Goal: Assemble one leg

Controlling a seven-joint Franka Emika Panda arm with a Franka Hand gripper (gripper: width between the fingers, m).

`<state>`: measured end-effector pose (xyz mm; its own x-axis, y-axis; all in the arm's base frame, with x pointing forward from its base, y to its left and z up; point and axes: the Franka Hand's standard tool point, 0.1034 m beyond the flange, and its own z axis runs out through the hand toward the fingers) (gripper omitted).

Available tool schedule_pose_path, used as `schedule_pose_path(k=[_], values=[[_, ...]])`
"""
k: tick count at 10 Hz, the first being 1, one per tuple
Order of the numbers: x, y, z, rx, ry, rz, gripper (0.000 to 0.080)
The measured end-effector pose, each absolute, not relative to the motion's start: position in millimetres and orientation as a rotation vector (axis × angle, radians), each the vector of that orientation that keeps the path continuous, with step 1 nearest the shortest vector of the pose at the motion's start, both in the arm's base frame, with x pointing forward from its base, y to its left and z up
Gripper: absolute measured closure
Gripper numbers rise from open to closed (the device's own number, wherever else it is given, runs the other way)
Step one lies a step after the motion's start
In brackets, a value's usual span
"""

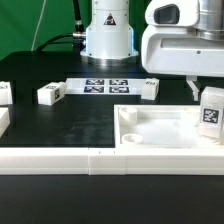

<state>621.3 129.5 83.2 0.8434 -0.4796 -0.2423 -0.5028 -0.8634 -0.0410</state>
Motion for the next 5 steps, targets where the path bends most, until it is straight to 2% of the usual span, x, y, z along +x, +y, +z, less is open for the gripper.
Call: schedule_pose_path(k=[5], values=[[626.0, 131.2, 83.3, -2.734, 1.36, 0.342, 0.0503]])
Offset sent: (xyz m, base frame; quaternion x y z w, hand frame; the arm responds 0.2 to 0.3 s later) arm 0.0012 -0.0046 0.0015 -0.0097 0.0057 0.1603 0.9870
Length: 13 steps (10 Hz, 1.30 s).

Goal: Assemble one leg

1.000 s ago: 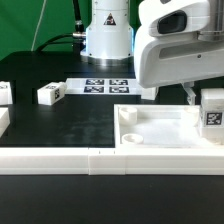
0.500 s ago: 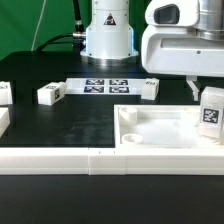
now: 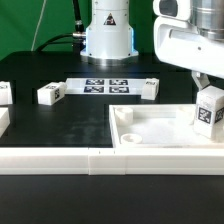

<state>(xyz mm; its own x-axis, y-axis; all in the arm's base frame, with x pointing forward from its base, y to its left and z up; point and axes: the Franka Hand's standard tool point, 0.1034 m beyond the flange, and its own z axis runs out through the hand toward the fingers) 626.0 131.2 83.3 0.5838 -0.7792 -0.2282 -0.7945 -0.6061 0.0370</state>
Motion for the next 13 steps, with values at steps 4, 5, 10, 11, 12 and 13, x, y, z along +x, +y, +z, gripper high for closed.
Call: schedule_pose_path(k=[4, 5, 10, 11, 12, 13], values=[[625.7, 130.4, 82.5, -2.785, 1.236, 0.336, 0.0348], [625.8, 129.4, 82.3, -2.837, 1.099, 0.327, 0.0194], [629.5, 122.9, 82.5, -2.998, 0.19, 0.246, 0.015], [630.7, 120.4, 83.0, -2.996, 0.042, 0.232, 0.015], [632.0, 117.8, 83.7, -2.99, -0.063, 0.221, 0.015], [632.4, 115.6, 83.7, -2.979, -0.229, 0.208, 0.015]])
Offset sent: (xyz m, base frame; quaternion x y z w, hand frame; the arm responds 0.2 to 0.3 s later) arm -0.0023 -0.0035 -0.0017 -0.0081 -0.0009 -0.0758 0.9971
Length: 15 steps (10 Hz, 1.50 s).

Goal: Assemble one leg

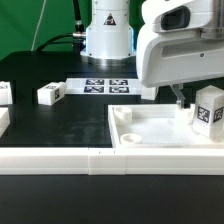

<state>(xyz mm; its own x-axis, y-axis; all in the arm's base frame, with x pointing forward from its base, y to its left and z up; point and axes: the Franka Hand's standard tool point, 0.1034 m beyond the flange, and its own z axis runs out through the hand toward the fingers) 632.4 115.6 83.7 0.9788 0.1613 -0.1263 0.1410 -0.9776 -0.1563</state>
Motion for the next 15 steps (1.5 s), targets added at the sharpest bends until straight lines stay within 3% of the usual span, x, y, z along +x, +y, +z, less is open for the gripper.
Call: schedule_pose_path(k=[3, 5, 7, 11, 15], values=[[632.1, 113.0, 82.4, -2.939, -0.542, 0.19, 0.015], [632.1, 112.2, 82.2, -2.934, -0.581, 0.188, 0.0192], [632.1, 111.9, 82.1, -2.934, -0.58, 0.189, 0.0465], [632.2, 111.7, 82.1, -2.949, -0.516, 0.193, 0.0509], [633.3, 110.7, 81.1, -2.99, 0.184, 0.229, 0.0508]])
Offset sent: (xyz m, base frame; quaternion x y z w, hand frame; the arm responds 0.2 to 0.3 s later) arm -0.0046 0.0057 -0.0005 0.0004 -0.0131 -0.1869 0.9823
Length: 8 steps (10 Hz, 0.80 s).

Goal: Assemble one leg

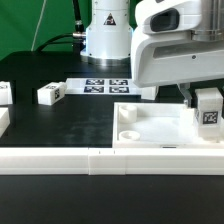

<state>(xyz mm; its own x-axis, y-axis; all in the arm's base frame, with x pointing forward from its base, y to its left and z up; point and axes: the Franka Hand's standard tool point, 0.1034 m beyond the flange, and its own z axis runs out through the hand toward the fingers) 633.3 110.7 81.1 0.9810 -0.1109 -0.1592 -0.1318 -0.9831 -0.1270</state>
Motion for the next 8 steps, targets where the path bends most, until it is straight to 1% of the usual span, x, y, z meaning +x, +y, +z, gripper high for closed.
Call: schedule_pose_path(k=[5, 8], values=[[633.4, 117.7, 80.7, -2.885, 0.946, 0.264, 0.0508], [635.6, 119.4, 80.5, -2.698, 1.438, 0.259, 0.0508]])
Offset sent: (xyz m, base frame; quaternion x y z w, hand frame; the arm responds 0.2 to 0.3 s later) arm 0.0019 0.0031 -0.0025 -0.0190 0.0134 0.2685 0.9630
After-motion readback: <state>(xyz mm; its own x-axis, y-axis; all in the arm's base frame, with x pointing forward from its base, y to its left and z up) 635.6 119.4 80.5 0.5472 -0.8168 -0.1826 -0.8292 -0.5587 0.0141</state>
